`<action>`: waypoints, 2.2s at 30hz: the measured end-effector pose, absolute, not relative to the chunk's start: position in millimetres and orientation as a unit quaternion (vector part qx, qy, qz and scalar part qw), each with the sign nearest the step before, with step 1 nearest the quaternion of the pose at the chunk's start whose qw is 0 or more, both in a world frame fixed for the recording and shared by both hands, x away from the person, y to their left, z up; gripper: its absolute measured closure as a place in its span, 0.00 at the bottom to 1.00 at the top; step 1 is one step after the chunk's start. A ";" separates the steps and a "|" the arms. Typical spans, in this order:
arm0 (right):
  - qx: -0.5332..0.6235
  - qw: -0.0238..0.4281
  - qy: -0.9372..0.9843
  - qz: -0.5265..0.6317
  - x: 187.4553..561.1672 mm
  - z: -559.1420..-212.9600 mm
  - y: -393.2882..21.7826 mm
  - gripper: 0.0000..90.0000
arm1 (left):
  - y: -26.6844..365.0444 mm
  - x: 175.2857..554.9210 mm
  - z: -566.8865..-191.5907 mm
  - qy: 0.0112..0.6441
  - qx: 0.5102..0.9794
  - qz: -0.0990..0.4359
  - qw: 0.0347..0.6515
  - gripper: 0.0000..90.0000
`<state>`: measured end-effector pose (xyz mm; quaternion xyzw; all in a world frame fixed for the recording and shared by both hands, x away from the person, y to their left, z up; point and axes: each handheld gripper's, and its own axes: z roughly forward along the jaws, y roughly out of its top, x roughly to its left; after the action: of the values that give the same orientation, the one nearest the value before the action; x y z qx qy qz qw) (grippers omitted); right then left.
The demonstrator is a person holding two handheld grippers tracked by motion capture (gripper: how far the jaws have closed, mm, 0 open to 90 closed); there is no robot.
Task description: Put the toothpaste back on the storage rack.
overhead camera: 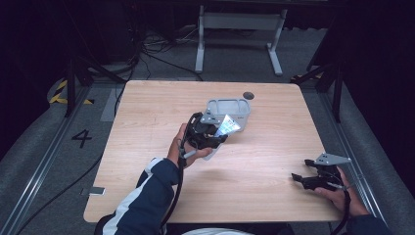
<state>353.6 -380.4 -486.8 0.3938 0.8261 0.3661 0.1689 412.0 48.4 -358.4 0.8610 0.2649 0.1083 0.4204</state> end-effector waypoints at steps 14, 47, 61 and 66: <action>0.394 0.169 0.826 0.366 353.6 -486.7 -380.4 0.17 | 46.2 425.4 -341.8 0.253 0.837 0.140 0.464 0.73; 0.393 0.169 0.827 0.366 353.5 -486.7 -380.5 0.17 | 31.6 459.7 -323.2 0.253 0.790 0.171 0.531 0.73; 0.392 0.170 0.827 0.366 353.3 -486.9 -380.7 0.17 | 18.2 476.5 -316.4 0.265 0.768 0.192 0.551 0.73; 0.392 0.170 0.827 0.366 353.2 -487.0 -380.8 0.17 | 14.6 484.1 -315.4 0.267 0.763 0.196 0.555 0.73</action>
<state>353.2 -380.8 -487.0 0.3919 0.8267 0.3660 0.1704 484.1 14.6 -315.4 0.7631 0.2668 0.1957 0.5552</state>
